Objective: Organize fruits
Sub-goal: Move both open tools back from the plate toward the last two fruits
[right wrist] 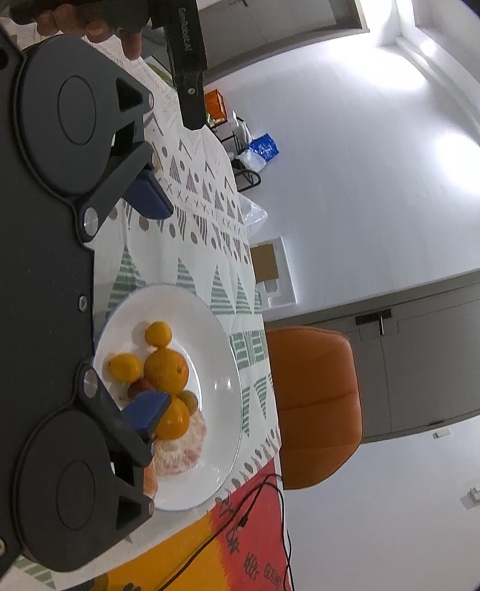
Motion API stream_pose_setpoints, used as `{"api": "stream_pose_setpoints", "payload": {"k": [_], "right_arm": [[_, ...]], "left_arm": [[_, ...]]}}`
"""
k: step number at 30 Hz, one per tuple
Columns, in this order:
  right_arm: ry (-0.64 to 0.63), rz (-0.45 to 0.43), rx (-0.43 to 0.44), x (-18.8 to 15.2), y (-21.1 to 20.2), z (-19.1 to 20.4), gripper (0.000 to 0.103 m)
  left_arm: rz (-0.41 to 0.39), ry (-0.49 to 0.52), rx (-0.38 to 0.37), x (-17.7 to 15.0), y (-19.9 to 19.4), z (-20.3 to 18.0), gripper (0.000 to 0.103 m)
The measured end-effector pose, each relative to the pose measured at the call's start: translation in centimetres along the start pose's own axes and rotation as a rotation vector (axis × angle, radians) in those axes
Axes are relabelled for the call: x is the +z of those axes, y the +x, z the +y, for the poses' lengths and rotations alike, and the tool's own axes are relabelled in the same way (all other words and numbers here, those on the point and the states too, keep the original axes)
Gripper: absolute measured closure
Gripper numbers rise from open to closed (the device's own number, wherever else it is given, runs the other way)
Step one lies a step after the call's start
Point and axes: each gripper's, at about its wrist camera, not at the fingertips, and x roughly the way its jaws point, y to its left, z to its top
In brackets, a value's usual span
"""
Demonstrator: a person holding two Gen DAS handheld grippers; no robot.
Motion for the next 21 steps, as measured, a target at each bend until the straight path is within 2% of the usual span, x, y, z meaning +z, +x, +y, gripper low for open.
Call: {"api": "stream_pose_setpoints", "payload": {"k": [11,15,19,21], "right_arm": [[-0.036,0.021,0.082,0.2,1.1,2.7,0.000],[-0.064,0.038,0.114,0.2,1.8,3.9,0.000],[-0.109,0.069,0.135,0.1,2.7,5.3,0.006],[-0.117,0.084,0.152,0.2,3.2,5.8,0.010]], "left_arm": [[0.014,-0.025,0.067,-0.1,-0.6,2.7,0.000],[0.023,-0.048,0.069,-0.2,-0.6,3.8,0.002],[0.024,-0.056,0.078,-0.6,-0.6,4.7,0.004],[0.027,-0.058,0.084,-0.7,-0.5,5.0,0.009]]}}
